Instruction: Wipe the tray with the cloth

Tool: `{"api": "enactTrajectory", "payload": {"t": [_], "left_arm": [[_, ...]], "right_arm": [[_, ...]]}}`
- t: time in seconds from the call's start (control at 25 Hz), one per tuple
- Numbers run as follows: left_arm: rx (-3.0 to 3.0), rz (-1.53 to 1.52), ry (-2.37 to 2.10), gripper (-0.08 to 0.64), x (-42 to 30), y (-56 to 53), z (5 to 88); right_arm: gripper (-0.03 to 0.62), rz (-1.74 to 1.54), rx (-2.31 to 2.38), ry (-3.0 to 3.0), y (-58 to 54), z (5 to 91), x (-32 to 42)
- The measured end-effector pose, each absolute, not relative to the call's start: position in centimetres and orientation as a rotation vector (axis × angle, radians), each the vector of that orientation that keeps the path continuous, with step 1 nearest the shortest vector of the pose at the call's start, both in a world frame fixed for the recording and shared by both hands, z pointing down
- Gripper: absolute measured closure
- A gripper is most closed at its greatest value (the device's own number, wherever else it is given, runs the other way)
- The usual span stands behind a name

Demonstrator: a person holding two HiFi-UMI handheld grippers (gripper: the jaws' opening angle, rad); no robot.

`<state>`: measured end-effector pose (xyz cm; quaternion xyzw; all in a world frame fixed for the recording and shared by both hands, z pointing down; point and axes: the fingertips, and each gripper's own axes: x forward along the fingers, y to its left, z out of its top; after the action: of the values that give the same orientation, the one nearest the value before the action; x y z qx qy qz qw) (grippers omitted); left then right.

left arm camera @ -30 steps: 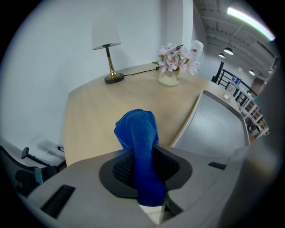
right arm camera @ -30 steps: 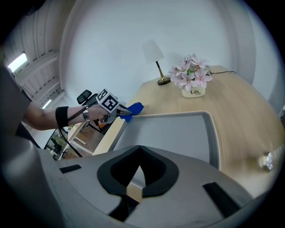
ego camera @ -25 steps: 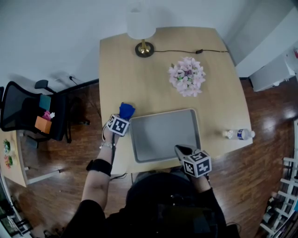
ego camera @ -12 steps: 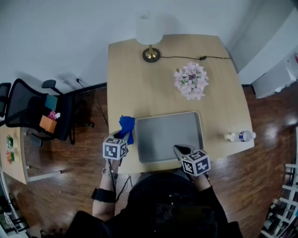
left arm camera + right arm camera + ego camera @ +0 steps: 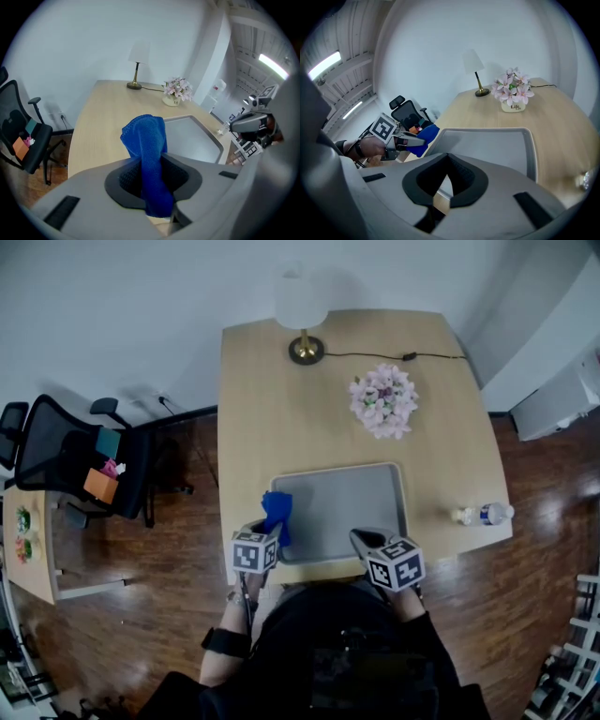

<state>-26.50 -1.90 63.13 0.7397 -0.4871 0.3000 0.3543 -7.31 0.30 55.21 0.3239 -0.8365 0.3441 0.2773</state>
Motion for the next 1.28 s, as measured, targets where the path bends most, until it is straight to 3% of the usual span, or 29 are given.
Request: {"api": "enactTrajectory", "payload": {"t": [0.4, 0.92, 1.28], "left_arm": [[1.763, 0.805, -1.313, 0.465, -25.1, -9.4, 66.5], [1.660, 0.829, -1.360, 0.465, -23.9, -10.0, 68.5], [1.702, 0.832, -1.301, 0.465, -17.2, -10.8, 68.1]], "right_arm": [[0.594, 0.994, 0.915, -2.214, 0.4, 55.5, -3.6], [0.594, 1.055, 0.887, -2.202, -1.0, 56.8, -0.1], [0.594, 1.071, 0.879, -2.208, -1.2, 57.2, 2.6]]}}
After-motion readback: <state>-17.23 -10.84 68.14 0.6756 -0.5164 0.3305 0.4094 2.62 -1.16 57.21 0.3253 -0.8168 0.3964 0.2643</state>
